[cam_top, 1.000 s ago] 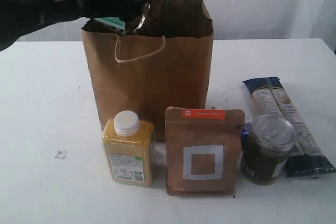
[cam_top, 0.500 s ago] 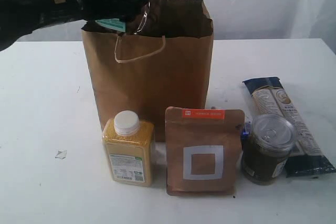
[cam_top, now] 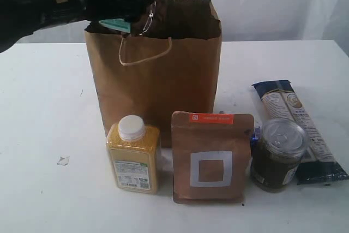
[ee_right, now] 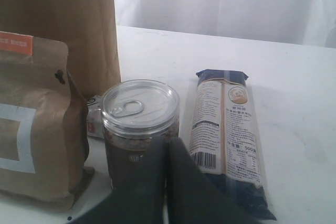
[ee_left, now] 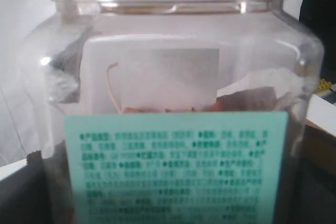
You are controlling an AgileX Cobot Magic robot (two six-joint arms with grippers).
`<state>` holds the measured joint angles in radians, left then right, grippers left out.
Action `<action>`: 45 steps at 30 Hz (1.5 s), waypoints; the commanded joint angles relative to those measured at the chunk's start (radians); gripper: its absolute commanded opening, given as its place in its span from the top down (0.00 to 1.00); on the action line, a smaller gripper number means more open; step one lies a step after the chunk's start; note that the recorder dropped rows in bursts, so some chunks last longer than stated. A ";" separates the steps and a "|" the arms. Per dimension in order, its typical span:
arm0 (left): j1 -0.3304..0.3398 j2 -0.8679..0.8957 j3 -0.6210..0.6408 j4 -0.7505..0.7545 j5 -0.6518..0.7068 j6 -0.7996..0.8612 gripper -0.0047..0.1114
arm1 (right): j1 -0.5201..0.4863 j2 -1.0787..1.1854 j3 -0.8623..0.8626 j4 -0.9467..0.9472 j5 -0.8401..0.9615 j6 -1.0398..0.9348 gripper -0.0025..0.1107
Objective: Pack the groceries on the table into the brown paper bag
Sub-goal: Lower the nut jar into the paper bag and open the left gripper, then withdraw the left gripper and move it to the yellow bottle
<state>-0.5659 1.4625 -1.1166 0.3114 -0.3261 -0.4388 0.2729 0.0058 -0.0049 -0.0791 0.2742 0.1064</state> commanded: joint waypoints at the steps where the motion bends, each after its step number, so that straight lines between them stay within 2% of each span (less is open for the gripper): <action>1: -0.005 -0.019 -0.013 -0.015 -0.047 -0.009 0.10 | -0.004 -0.006 0.005 0.000 -0.010 0.003 0.98; 4: -0.005 -0.019 -0.013 -0.018 -0.047 -0.009 0.05 | -0.004 -0.006 0.005 0.000 -0.010 0.003 0.98; 20: -0.005 -0.022 -0.013 -0.012 -0.044 -0.062 0.05 | -0.004 -0.006 0.005 0.000 -0.009 0.003 0.98; 23: -0.005 -0.044 -0.013 0.012 -0.013 -0.126 0.05 | -0.004 -0.006 0.005 0.000 -0.009 0.003 0.98; 30: -0.005 -0.149 -0.005 0.102 0.098 -0.134 0.05 | -0.004 -0.006 0.005 0.000 -0.011 0.003 0.98; 33: -0.009 -0.217 0.041 0.102 0.131 -0.153 0.05 | -0.004 -0.006 0.005 0.000 -0.011 0.003 0.98; 39: -0.068 -0.361 0.145 0.102 0.256 -0.151 0.05 | -0.004 -0.006 0.005 0.000 -0.011 0.003 0.98; 45: -0.208 -0.496 0.186 0.109 0.556 -0.066 0.06 | -0.004 -0.006 0.005 0.000 -0.009 0.003 0.98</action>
<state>-0.7168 1.0222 -0.9400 0.4159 0.0996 -0.5555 0.2729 0.0058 -0.0049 -0.0791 0.2742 0.1064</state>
